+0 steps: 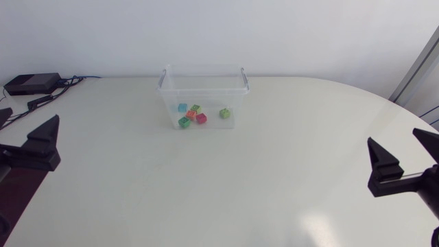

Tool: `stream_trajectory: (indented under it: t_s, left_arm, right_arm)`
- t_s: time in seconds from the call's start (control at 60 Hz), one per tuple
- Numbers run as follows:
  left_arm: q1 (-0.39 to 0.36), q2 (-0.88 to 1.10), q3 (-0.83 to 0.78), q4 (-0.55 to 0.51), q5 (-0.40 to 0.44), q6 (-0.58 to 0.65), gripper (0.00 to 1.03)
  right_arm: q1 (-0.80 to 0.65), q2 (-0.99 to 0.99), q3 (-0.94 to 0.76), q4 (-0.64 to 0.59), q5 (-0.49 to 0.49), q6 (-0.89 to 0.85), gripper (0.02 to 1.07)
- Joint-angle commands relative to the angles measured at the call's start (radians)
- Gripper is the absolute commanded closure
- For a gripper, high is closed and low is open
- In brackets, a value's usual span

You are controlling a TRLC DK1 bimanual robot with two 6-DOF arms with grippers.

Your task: Place the duplo bricks in the container

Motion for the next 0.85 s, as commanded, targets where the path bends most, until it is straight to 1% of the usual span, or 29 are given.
stream_trajectory:
  t_s: [0.0, 0.65, 0.833]
  left_arm:
    - [0.005, -0.038, -0.060, 0.027, 0.016, -0.054, 0.06]
    - [0.002, -0.299, -0.396, 0.132, 0.097, -0.266, 0.06]
    - [0.002, -0.305, -0.404, 0.135, 0.099, -0.271, 0.06]
  right_arm:
    - [-0.009, -0.020, -0.050, 0.038, -0.008, 0.044, 0.06]
    - [-0.017, -0.138, -0.308, 0.243, -0.045, 0.266, 0.06]
    - [-0.017, -0.141, -0.314, 0.247, -0.046, 0.271, 0.06]
